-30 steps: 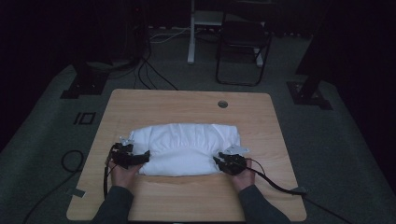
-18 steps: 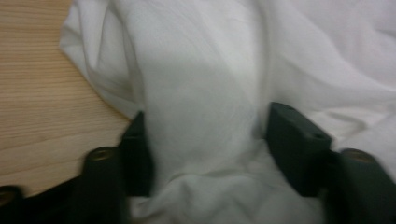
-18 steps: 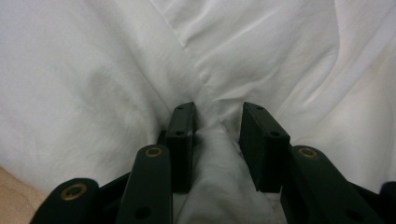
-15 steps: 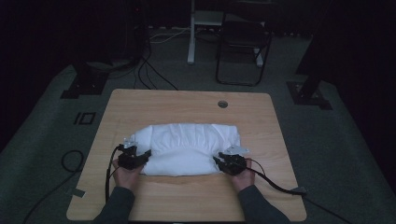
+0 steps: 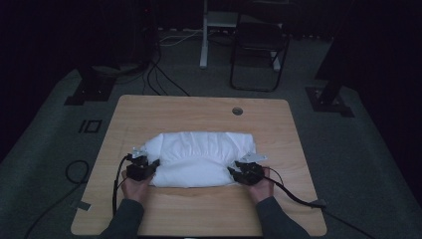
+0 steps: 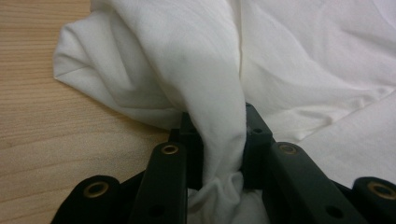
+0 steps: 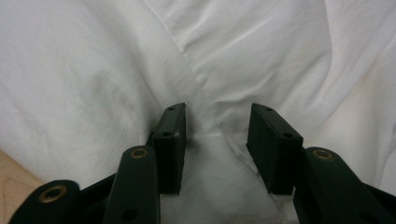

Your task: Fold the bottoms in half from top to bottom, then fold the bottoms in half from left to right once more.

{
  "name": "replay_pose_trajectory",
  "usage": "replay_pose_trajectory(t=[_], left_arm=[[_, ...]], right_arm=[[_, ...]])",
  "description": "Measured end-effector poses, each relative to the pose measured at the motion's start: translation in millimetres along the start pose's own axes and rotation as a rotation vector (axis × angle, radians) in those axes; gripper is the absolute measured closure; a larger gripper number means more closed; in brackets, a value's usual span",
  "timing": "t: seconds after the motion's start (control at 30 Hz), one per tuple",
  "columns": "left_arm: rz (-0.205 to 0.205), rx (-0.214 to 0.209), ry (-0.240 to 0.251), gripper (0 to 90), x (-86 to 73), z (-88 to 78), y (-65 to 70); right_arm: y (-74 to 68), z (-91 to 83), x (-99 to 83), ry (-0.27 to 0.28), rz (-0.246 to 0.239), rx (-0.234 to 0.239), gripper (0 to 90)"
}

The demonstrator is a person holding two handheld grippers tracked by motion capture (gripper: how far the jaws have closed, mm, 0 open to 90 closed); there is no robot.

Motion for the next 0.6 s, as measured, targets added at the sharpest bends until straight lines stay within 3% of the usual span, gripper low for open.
replay_pose_trajectory(t=[0.3,0.5,0.6], left_arm=[[-0.017,-0.015,0.007,76.6,0.4,-1.1,-2.0],[-0.033,-0.029,0.040,77.5,3.4,-9.3,-5.7],[-0.033,-0.031,0.061,77.7,5.8,-16.5,-6.3]], right_arm=[[0.0,0.8,-1.2,-0.001,0.001,0.002,56.1],[0.1,-1.5,0.3,-0.003,-0.001,-0.005,53.8],[-1.9,-11.1,7.8,0.039,0.000,-0.015,52.0]])
Point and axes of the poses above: each handheld gripper's, and its own axes: z roughly forward along the jaws, x roughly out of its top, y roughly to its right, the point moved 1 cm from there along z, roughly forward along the jaws, and after that the axes turned 6 degrees about z, right-handed, at the moved point
